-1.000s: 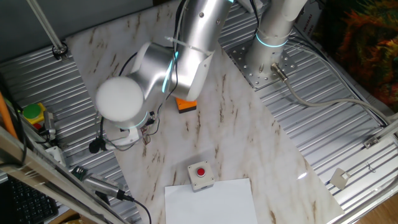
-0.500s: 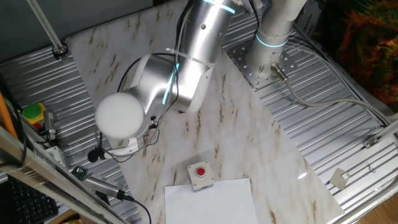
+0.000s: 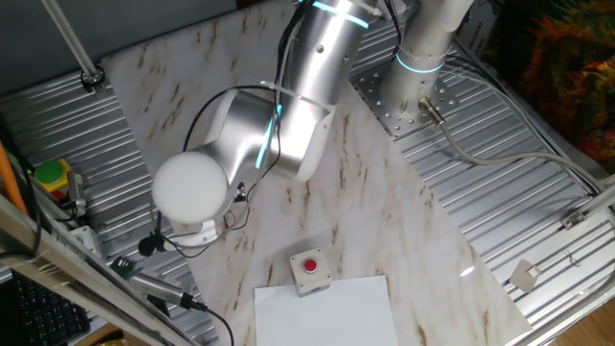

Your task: Unfold the leg of the glasses (with one hand)

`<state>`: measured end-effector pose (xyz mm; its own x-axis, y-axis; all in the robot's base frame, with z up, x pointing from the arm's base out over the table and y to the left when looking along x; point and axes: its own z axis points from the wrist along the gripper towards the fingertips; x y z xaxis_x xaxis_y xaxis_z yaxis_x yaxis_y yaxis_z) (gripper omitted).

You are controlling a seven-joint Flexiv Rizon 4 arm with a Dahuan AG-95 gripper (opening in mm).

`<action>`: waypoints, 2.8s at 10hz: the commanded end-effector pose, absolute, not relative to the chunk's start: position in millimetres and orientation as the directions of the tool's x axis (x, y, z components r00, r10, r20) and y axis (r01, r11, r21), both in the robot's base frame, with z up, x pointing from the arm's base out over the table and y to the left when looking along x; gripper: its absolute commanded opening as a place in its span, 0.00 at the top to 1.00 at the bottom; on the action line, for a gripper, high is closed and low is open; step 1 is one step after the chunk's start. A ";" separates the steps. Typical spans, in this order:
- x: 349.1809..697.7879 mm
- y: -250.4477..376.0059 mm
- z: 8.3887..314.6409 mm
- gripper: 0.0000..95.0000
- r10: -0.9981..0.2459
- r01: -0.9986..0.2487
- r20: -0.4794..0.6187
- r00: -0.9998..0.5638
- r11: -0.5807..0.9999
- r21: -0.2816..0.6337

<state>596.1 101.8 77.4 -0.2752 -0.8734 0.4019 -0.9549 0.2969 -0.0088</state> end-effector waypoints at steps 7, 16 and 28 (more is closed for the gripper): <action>592.9 117.5 75.1 1.00 -0.822 -0.938 0.472 -0.318 0.346 -0.031; 590.3 125.6 71.5 1.00 -0.800 -0.932 0.498 -0.335 0.358 -0.051; 581.2 131.8 66.6 1.00 -0.784 -0.928 0.513 -0.349 0.366 -0.073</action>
<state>581.4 132.0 66.5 -0.3489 -0.7844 0.5128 -0.9281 0.3649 -0.0734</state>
